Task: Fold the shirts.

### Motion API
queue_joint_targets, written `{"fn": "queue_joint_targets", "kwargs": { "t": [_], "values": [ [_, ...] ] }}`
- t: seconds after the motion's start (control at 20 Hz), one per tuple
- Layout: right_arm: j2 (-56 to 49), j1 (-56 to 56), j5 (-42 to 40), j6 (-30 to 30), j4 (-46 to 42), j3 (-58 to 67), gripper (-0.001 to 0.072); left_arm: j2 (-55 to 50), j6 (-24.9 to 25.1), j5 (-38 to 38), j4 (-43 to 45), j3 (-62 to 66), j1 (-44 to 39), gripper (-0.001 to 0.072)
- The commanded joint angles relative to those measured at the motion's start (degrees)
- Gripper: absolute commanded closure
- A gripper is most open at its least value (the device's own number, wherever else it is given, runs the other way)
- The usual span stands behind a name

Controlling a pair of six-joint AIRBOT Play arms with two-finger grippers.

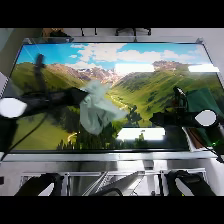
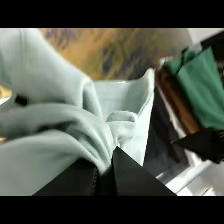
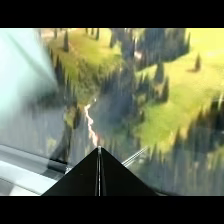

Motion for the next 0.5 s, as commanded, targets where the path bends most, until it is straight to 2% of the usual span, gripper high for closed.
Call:
{"fn": "queue_joint_targets", "kwargs": {
  "t": [0.0, 0.05, 0.1, 0.15, 0.2, 0.35, 0.45],
  "values": [
    [0.0, 0.0, -0.3, 0.0, 0.0, 0.0, 0.0681, -8.8, 1.8, 9.2, 1.1, -3.9, -7.3, 0.0263],
    [0.0, 0.0, -0.2, 0.0, 0.0, 0.1, 0.0679, -11.0, 2.1, 8.6, 1.1, -2.9, -6.3, 0.0013],
    [0.0, 0.0, 0.0, 0.0, 0.0, 0.7, 0.0619, -12.5, 2.1, 5.7, 1.3, -0.7, -4.2, 0.0012],
    [-0.1, 0.0, 0.2, 0.0, 0.2, 1.8, 0.0413, -13.4, 2.1, 0.5, 1.3, 2.4, -0.8, 0.0013],
    [-0.4, 0.0, 0.9, 0.0, 0.3, 3.4, 0.0326, -13.7, 2.1, -5.4, 2.0, 5.7, 2.9, 0.0013],
    [-2.1, 0.1, 5.2, 0.0, 2.4, 5.0, 0.0327, -12.6, 2.6, -23.7, 8.3, 11.6, 13.7, 0.0013],
    [-3.0, 0.5, 5.4, -2.8, 7.2, 1.9, 0.0327, -8.4, 2.7, -26.7, 12.3, 5.2, 18.1, 0.0013]
  ]
}}
